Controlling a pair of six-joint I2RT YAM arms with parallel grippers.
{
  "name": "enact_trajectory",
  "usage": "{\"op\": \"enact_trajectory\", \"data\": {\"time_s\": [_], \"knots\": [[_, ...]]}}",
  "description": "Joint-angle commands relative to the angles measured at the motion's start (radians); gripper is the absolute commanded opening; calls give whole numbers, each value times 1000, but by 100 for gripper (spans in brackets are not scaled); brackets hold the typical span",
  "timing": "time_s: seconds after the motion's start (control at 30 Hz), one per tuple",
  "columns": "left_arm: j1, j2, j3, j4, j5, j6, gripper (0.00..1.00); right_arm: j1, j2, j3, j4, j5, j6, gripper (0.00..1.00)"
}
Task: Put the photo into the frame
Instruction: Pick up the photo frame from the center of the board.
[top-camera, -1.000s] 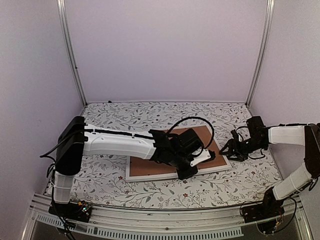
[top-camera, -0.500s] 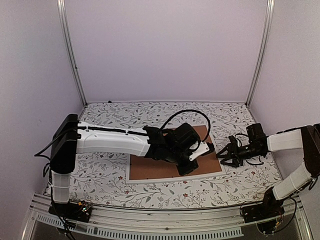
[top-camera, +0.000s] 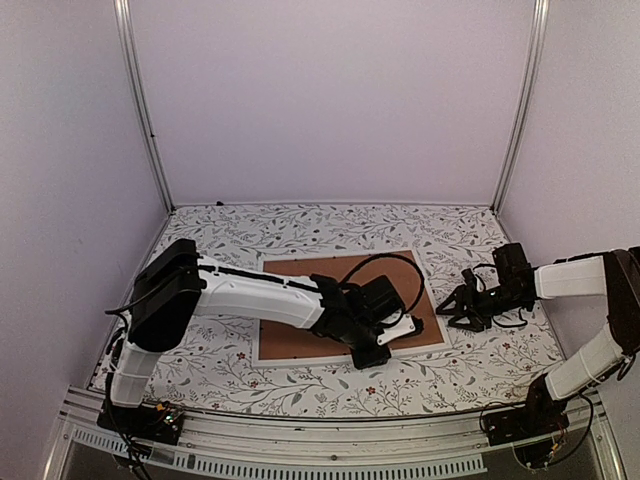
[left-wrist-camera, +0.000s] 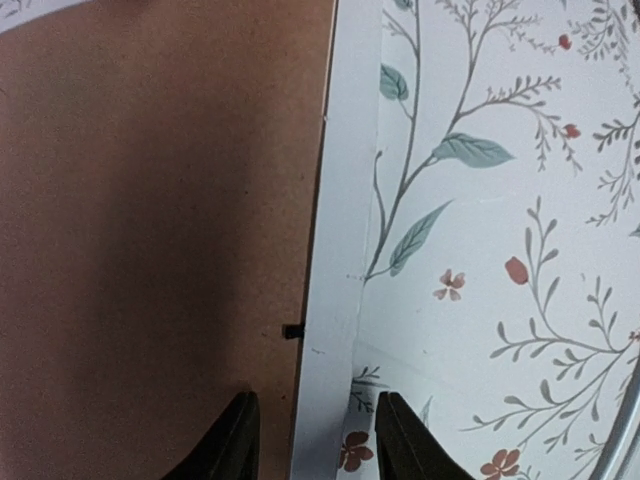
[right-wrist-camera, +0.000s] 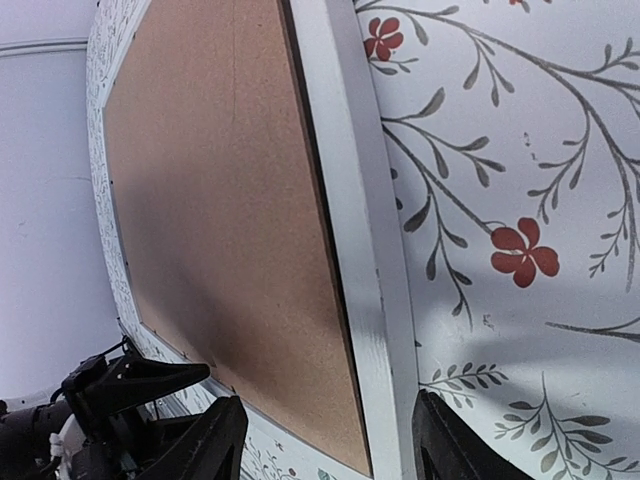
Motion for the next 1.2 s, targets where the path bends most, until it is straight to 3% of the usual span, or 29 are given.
{"op": "enact_trajectory", "data": {"time_s": [0.0, 0.13, 0.37, 0.6, 0.8, 1.17], "knots": [[-3, 39, 28, -32, -8, 25, 41, 4, 4, 9, -15, 36, -24, 61], [-3, 63, 27, -33, -44, 28, 35, 2, 17, -3, 2, 36, -24, 61], [-8, 64, 7, -37, -51, 11, 1, 3, 64, -13, 45, 25, -21, 61], [-1, -18, -41, 40, -61, 11, 0, 3, 115, -1, 65, 8, -25, 61], [36, -68, -36, 58, 35, -6, 0, 1, 144, 12, 62, -14, -40, 61], [54, -101, -27, 62, 78, -14, 0, -7, 169, 11, 71, -67, -51, 62]]}}
